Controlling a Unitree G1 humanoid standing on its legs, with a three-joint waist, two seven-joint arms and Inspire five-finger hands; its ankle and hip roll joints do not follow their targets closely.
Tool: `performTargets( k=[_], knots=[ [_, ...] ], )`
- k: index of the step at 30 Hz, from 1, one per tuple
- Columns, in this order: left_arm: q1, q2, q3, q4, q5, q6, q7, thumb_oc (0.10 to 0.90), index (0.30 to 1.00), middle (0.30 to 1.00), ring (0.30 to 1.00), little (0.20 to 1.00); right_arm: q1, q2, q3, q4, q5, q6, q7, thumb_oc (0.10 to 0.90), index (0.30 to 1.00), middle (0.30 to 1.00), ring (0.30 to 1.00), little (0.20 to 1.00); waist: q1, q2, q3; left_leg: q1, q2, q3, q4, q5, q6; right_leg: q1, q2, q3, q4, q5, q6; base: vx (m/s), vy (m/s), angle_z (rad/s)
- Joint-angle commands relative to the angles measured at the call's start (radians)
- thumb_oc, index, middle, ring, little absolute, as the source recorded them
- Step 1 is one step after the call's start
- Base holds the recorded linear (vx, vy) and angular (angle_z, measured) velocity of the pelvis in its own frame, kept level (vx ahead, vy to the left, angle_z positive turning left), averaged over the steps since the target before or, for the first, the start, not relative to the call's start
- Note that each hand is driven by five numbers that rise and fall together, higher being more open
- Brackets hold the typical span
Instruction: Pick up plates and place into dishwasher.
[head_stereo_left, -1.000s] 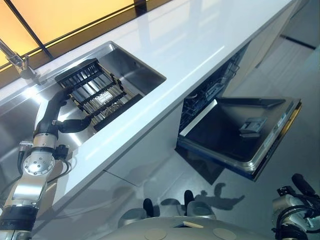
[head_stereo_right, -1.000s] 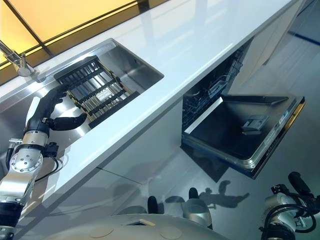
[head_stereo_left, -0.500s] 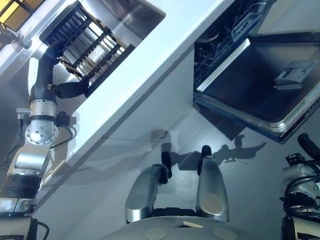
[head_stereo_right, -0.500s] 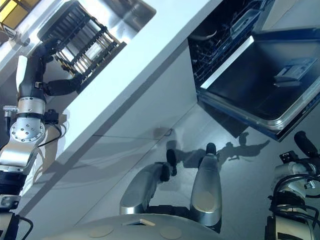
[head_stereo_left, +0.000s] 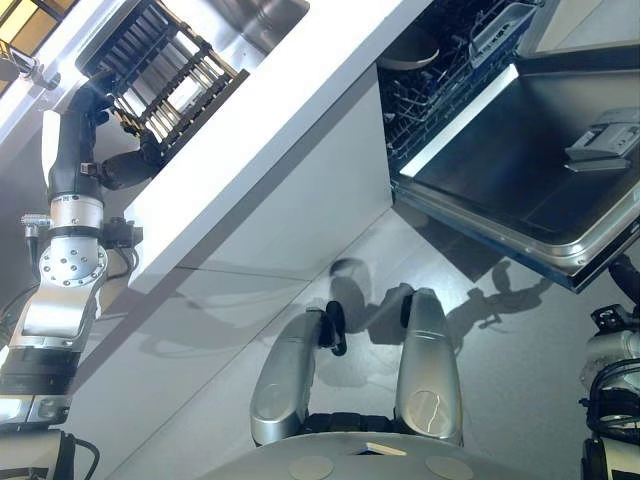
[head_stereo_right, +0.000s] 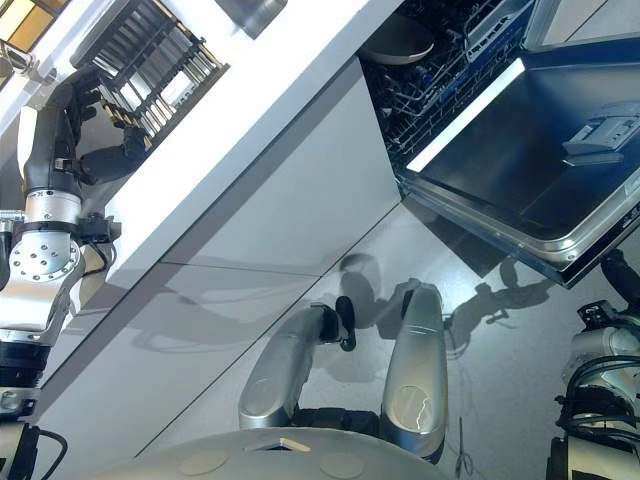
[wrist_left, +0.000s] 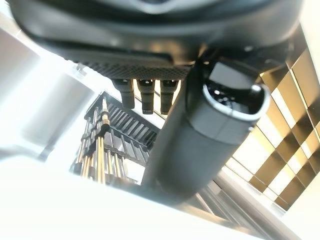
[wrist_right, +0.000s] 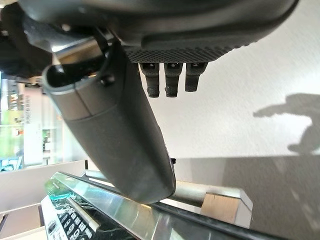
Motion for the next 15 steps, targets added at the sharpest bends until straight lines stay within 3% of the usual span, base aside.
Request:
performTargets(
  k=[1, 4, 8, 15],
  knots=[
    [-0.036, 0.02, 0.039, -0.036, -0.013, -0.08, -0.002, 0.8, 0.9, 0.9, 0.9, 0.9, -0.102, -0.049, 0.058, -0.102, 0.186, 0.014, 0.281, 0.8, 0.9, 0.9, 0.9, 0.9, 0.014, -0.014, -0.035, -0.041, -0.044, -0.033, -0.021, 0.069, 0.038, 0.078, 0.022, -0.041, 0.013, -0.018, -0.039, 0.0, 0.0, 0.0],
    [-0.043, 0.013, 0.039, -0.021, -0.007, -0.086, -0.018, 0.8, 0.9, 0.9, 0.9, 0.9, -0.135, -0.019, 0.103, -0.144, 0.229, 0.1, 0.504, 0.8, 0.9, 0.9, 0.9, 0.9, 0.024, -0.012, -0.033, -0.034, -0.048, -0.04, -0.034, 0.093, 0.033, 0.084, 0.025, -0.044, 0.001, -0.009, -0.036, 0.0, 0.006, -0.03],
    [-0.055, 0.026, 0.039, 0.005, -0.01, -0.087, -0.037, 0.8, 0.9, 0.9, 0.9, 0.9, -0.186, -0.013, 0.178, -0.182, 0.204, 0.211, 0.665, 0.8, 0.9, 0.9, 0.9, 0.9, 0.036, -0.019, -0.038, -0.027, -0.046, -0.041, -0.048, 0.109, 0.03, 0.096, 0.028, -0.049, -0.018, 0.006, -0.031, 0.02, 0.009, -0.03],
    [-0.077, 0.057, 0.035, 0.028, -0.01, -0.085, -0.077, 0.8, 0.9, 0.9, 0.9, 0.9, -0.27, -0.026, 0.316, -0.269, 0.137, 0.354, 0.761, 0.8, 0.9, 0.9, 0.9, 0.9, 0.066, -0.044, -0.052, -0.002, -0.045, -0.049, -0.093, 0.135, 0.03, 0.131, 0.039, -0.059, -0.07, 0.041, -0.02, 0.06, 0.016, 0.0]
  ],
)
